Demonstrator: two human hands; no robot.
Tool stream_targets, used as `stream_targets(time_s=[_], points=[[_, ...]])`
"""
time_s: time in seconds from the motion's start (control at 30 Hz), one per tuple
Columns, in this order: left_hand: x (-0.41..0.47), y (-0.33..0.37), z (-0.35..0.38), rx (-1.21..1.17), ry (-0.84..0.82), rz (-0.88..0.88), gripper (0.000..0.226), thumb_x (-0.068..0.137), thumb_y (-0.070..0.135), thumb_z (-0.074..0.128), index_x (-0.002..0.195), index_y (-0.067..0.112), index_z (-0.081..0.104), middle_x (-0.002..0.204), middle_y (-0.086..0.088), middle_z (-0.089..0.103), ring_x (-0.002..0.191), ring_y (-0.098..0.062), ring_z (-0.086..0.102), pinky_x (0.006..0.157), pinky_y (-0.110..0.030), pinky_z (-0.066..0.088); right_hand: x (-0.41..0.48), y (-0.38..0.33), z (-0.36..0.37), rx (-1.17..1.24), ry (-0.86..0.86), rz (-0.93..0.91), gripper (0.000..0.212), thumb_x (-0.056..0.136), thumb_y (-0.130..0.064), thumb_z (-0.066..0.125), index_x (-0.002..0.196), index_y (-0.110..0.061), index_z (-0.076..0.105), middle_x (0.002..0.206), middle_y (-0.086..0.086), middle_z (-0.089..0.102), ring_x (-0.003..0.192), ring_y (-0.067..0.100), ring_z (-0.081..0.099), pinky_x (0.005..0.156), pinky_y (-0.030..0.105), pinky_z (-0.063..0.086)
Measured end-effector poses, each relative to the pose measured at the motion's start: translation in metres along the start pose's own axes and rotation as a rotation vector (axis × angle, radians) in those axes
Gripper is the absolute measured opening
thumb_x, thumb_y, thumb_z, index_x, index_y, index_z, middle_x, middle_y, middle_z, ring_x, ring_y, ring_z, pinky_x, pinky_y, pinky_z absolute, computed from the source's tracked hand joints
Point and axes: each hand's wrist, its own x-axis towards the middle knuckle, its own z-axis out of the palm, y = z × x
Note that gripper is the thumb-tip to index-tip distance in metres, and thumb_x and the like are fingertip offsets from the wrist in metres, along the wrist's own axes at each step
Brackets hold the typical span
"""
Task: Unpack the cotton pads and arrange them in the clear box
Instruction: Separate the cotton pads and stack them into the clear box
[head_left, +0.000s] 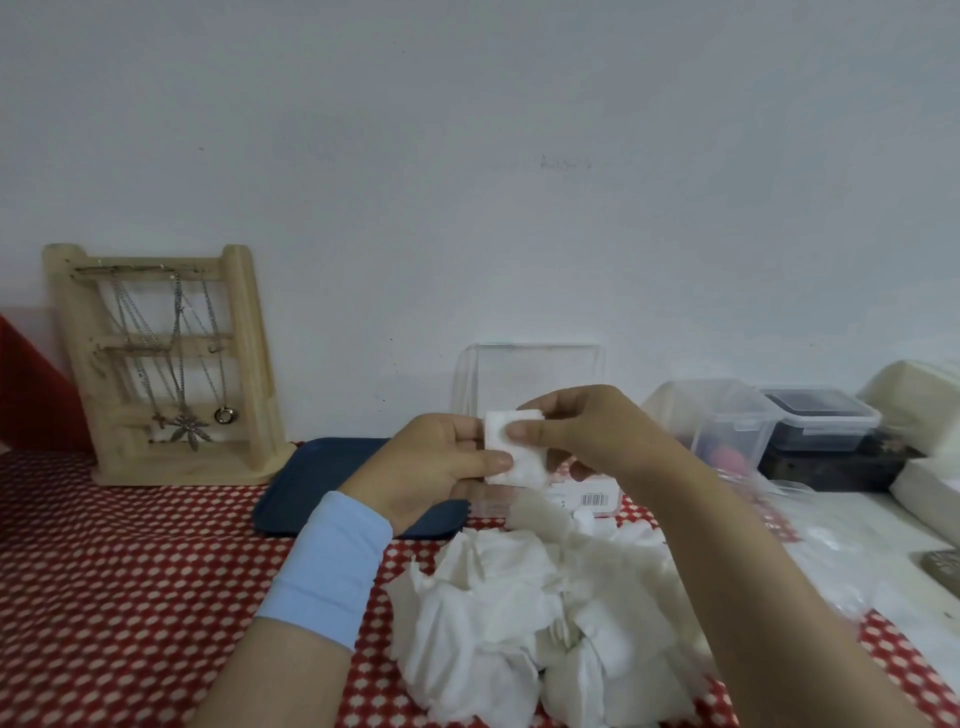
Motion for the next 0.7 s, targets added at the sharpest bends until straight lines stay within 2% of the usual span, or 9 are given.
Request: stream_targets(time_s=[0.03, 0.1, 0.2, 0.3, 0.37, 0.43, 0.53, 0.6, 0.7], points=[[0.0, 0.0, -0.004, 0.019, 0.041, 0.006, 0.028, 0.092, -0.002, 0.067, 0.12, 0.002, 0.068, 0.111, -0.015, 0.077, 0.104, -0.026, 0.075, 0.084, -0.035, 0.063, 0.0, 0.0, -0.001, -0.028, 0.023, 0.0, 0.02, 0.084, -0.037, 0.08, 0.092, -0.018, 0.078, 0.073, -0.005, 0.074, 0.053, 0.007, 0.061, 0.052, 0.021, 0.047], [0.0, 0.0, -0.012, 0.015, 0.151, 0.013, 0.027, 0.092, -0.004, 0.067, 0.119, 0.003, 0.068, 0.111, -0.013, 0.077, 0.101, -0.024, 0.075, 0.079, -0.032, 0.063, 0.003, 0.004, -0.006, -0.284, 0.087, 0.022, 0.03, 0.09, -0.043, 0.072, 0.084, -0.014, 0.077, 0.068, -0.002, 0.074, 0.051, 0.01, 0.06, 0.054, 0.022, 0.046], [0.001, -0.002, -0.024, -0.055, 0.262, 0.012, 0.018, 0.094, -0.003, 0.066, 0.11, 0.005, 0.069, 0.11, -0.013, 0.075, 0.095, -0.022, 0.075, 0.072, -0.028, 0.063, 0.002, 0.009, -0.004, -0.722, -0.033, 0.121, 0.033, 0.087, -0.042, 0.074, 0.083, -0.009, 0.076, 0.063, 0.0, 0.072, 0.051, 0.012, 0.064, 0.059, 0.026, 0.056], [0.001, -0.002, -0.024, -0.137, 0.272, -0.008, 0.007, 0.096, 0.008, 0.067, 0.102, 0.005, 0.07, 0.108, -0.016, 0.075, 0.093, -0.023, 0.075, 0.069, -0.029, 0.063, 0.003, 0.017, 0.012, -0.895, -0.15, 0.173, 0.028, 0.082, -0.041, 0.078, 0.086, -0.013, 0.074, 0.057, -0.004, 0.069, 0.053, 0.011, 0.066, 0.07, 0.028, 0.059], [0.002, -0.003, -0.021, -0.15, 0.273, -0.007, 0.011, 0.096, 0.014, 0.068, 0.101, 0.005, 0.07, 0.107, -0.016, 0.075, 0.093, -0.024, 0.076, 0.069, -0.03, 0.063, 0.006, 0.02, 0.02, -0.926, -0.171, 0.131, 0.028, 0.081, -0.039, 0.081, 0.096, -0.016, 0.078, 0.074, -0.005, 0.071, 0.065, 0.012, 0.066, 0.076, 0.027, 0.056], [0.003, -0.004, -0.018, -0.106, 0.287, -0.001, 0.009, 0.098, 0.015, 0.066, 0.097, 0.007, 0.071, 0.108, -0.015, 0.075, 0.094, -0.023, 0.075, 0.068, -0.029, 0.063, 0.005, 0.017, 0.021, -0.882, -0.169, 0.097, 0.022, 0.081, -0.035, 0.082, 0.096, -0.019, 0.078, 0.079, -0.009, 0.069, 0.07, 0.009, 0.062, 0.07, 0.024, 0.051], [0.004, -0.005, -0.015, -0.063, 0.347, 0.019, 0.011, 0.099, 0.013, 0.064, 0.09, 0.011, 0.069, 0.107, -0.011, 0.072, 0.095, -0.022, 0.072, 0.064, -0.026, 0.062, 0.003, 0.013, 0.01, -0.7, -0.132, 0.07, 0.012, 0.083, -0.029, 0.081, 0.083, -0.025, 0.07, 0.067, -0.013, 0.06, 0.058, 0.004, 0.055, 0.054, 0.018, 0.041], [0.005, -0.005, -0.016, -0.059, 0.412, 0.039, 0.014, 0.099, 0.012, 0.064, 0.087, 0.013, 0.069, 0.105, -0.009, 0.071, 0.094, -0.021, 0.071, 0.063, -0.025, 0.063, 0.002, 0.013, -0.001, -0.541, -0.108, 0.042, 0.01, 0.085, -0.028, 0.08, 0.084, -0.02, 0.074, 0.072, -0.008, 0.069, 0.064, 0.009, 0.061, 0.06, 0.018, 0.045], [0.007, -0.007, -0.016, -0.041, 0.48, 0.064, 0.012, 0.099, 0.013, 0.064, 0.09, 0.015, 0.071, 0.106, -0.007, 0.072, 0.095, -0.021, 0.071, 0.065, -0.024, 0.063, 0.0, 0.012, -0.011, -0.106, -0.133, 0.013, 0.015, 0.091, -0.018, 0.073, 0.098, -0.005, 0.076, 0.09, 0.01, 0.078, 0.079, 0.021, 0.074, 0.069, 0.028, 0.053]])
